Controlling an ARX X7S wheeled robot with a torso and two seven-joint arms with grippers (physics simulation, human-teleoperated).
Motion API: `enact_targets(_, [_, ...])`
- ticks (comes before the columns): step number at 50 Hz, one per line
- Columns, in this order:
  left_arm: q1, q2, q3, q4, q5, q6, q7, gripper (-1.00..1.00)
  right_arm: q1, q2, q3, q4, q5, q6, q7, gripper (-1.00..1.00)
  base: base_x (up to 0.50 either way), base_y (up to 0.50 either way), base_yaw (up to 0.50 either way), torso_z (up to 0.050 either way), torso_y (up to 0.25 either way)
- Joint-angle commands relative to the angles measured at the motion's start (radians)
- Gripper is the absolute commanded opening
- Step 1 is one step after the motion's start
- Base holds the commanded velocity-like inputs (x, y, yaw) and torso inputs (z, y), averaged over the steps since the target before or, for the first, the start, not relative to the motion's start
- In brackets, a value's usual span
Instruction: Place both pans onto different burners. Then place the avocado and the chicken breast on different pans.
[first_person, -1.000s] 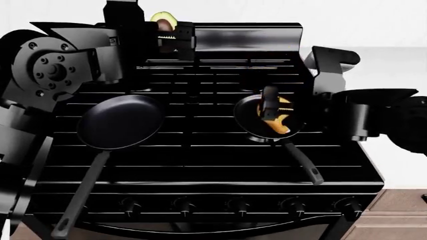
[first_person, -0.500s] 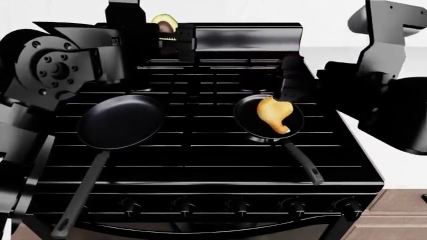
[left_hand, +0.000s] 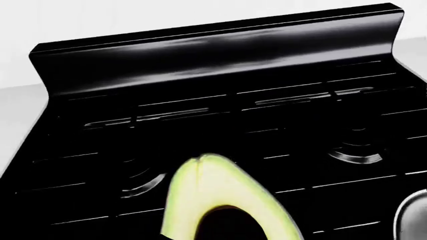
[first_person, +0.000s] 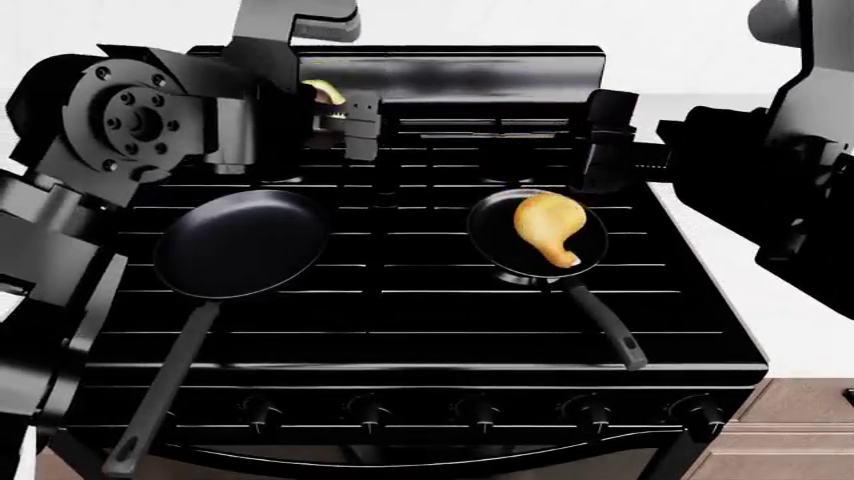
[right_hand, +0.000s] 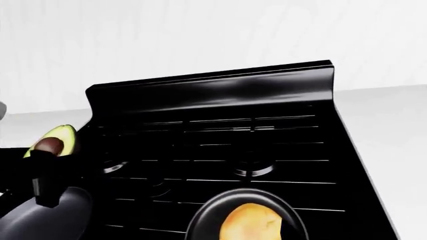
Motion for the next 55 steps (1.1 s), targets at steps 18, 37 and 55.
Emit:
enact_targets(18, [0.059,-0.137,-0.114,0.146,-0.211,-0.225,-0.440,-1.00,-0.009,-0.019,0.002,0.017,-0.009,0.009,-0.006,1.00,0.00,0.00,0.00,0.001,0.001])
enact_targets(37, [0.077,-0.177,-0.121,0.140,-0.266,-0.268,-0.481,-1.00,-0.011,-0.031,-0.003,0.028,-0.014,0.018,-0.003,1.00,0.00,0.00,0.00,0.000,0.001])
enact_targets(55, [0.065,-0.165,-0.082,0.055,-0.247,-0.282,-0.449,-1.00,-0.013,-0.036,-0.002,0.032,-0.017,0.022,0.000,1.00,0.00,0.00,0.00,0.001,0.001])
